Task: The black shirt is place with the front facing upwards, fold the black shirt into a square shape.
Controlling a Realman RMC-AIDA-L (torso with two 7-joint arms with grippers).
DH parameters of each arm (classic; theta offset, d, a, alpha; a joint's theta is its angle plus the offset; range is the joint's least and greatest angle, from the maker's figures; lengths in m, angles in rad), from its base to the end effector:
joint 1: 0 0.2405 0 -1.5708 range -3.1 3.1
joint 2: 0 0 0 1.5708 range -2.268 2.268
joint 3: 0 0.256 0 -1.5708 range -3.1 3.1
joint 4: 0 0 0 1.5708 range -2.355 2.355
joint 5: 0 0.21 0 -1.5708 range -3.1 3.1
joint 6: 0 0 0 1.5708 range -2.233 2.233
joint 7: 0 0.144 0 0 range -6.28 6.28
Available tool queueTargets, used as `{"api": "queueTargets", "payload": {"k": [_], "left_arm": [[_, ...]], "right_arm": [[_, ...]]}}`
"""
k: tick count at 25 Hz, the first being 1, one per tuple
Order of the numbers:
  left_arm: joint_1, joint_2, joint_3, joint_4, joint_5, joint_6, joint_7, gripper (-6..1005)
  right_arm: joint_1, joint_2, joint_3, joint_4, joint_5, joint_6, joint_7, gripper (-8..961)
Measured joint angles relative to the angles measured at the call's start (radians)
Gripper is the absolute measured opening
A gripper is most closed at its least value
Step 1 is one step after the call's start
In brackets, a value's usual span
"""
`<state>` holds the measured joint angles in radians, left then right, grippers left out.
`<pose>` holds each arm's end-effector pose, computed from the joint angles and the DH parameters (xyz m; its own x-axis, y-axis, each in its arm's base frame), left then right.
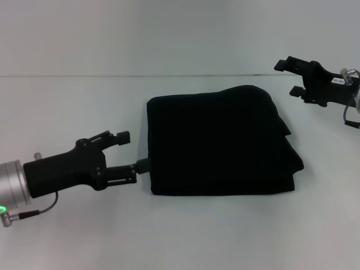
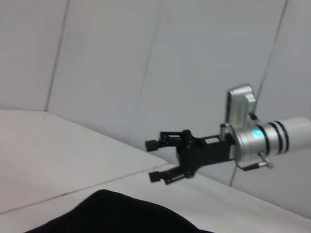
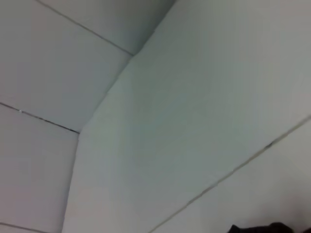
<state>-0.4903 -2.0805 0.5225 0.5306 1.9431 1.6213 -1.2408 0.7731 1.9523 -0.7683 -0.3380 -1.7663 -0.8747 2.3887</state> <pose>-0.2767 0.3118 0.0025 0.6825 0.2990 0.6669 0.5154 -0.8439 -0.1492 0.2663 0.4464 0.0198 -0.1418 -0.6886 -0.7112 -0.9844 0.0227 0.1743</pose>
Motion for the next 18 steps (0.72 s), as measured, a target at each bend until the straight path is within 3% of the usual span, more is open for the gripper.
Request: {"api": "queueTargets", "payload": {"k": [10, 18], "left_arm": [[0.048, 0.006, -0.01, -0.006, 0.004, -0.07, 0.0, 958], [0.071, 0.008, -0.01, -0.019, 0.003, -0.087, -0.003, 958]], "right_arm": [[0.003, -0.013, -0.005, 0.009, -0.002, -0.044, 0.154, 913], [-0.011, -0.01, -0.011, 0.038, -0.002, -0.066, 0.176, 908]]}}
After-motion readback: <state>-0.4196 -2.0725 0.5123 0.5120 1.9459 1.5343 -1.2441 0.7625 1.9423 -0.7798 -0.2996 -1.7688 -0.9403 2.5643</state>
